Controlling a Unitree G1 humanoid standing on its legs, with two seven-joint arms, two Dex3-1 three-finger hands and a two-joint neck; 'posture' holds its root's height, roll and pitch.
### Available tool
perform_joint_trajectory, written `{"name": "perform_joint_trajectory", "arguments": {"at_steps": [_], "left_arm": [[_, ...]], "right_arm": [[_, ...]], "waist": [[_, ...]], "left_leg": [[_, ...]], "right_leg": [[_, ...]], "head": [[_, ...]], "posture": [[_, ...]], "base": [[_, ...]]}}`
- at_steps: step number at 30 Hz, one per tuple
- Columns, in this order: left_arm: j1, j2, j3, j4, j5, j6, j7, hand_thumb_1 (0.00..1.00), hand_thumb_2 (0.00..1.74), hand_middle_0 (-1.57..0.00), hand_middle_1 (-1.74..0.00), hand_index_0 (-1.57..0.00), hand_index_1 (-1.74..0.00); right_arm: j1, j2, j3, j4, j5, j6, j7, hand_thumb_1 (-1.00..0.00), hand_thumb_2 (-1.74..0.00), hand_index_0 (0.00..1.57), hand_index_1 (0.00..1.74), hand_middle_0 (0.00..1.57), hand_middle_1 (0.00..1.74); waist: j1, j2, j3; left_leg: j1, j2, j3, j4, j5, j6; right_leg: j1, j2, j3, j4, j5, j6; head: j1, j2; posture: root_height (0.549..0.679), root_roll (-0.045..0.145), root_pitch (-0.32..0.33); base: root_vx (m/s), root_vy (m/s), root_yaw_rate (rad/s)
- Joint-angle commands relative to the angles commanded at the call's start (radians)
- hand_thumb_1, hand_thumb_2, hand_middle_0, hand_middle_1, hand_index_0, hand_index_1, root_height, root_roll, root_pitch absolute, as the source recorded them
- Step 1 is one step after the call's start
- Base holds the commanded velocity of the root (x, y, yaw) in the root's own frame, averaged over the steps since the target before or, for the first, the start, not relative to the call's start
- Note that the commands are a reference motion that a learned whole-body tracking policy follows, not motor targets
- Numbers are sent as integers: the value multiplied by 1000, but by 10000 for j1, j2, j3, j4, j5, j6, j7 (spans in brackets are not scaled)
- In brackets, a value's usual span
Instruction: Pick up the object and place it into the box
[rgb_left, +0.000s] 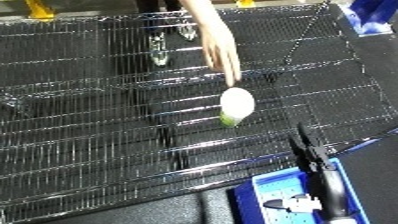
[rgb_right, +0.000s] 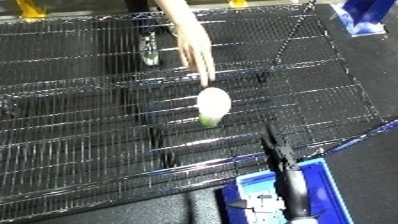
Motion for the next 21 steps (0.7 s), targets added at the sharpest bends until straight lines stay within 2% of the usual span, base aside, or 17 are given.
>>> {"name": "perform_joint_trajectory", "arguments": {"at_steps": [5, 9, 15, 21], "left_arm": [[-41, 119, -61, -68, 17, -56, 38, 1000, 1740, -1570, -1740, -1570, -1740], [-106, 298, -171, -336, -80, -14, 203, 1000, 1740, -1570, -1740, -1570, -1740], [-381, 521, -571, -414, -231, -34, 484, 1000, 1740, -1570, -1740, -1570, -1740], [-511, 622, -733, -393, -273, -3, 498, 1000, 1740, -1570, -1740, -1570, -1740]], "right_arm": [[-391, -99, -99, 153, -36, -106, -576, 0, 0, 0, 0, 0, 0], [-861, -269, -26, 133, 89, 60, -967, 0, 0, 0, 0, 0, 0], [-1621, -610, 187, 733, 375, 111, -1120, 0, 0, 0, 0, 0, 0], [-2225, -968, 209, 1089, 617, 265, -1096, 0, 0, 0, 0, 0, 0]], "waist": [[-13, 104, 169], [-7, 155, 182], [-42, 241, 182], [-25, 341, 182]], "left_leg": [[-323, -78, 25, 279, -80, 67], [-757, -170, 29, 517, -157, 147], [-1176, -267, -26, 750, -308, 220], [-1516, -343, -14, 816, -381, 246]], "right_leg": [[-423, -70, 74, 286, 43, 52], [-935, -96, 159, 585, 26, 90], [-1388, -73, 315, 795, -5, 76], [-1741, -93, 345, 791, 17, 57]], "head": [[678, 723], [1120, 499], [1687, 205], [2107, 263]], "posture": [[659, 41, -54], [657, 42, -29], [654, 42, -5], [654, 45, 23]], "base": [[19, 1, -40], [-28, 11, -76], [1, 10, -38], [10, -1, -22]]}}
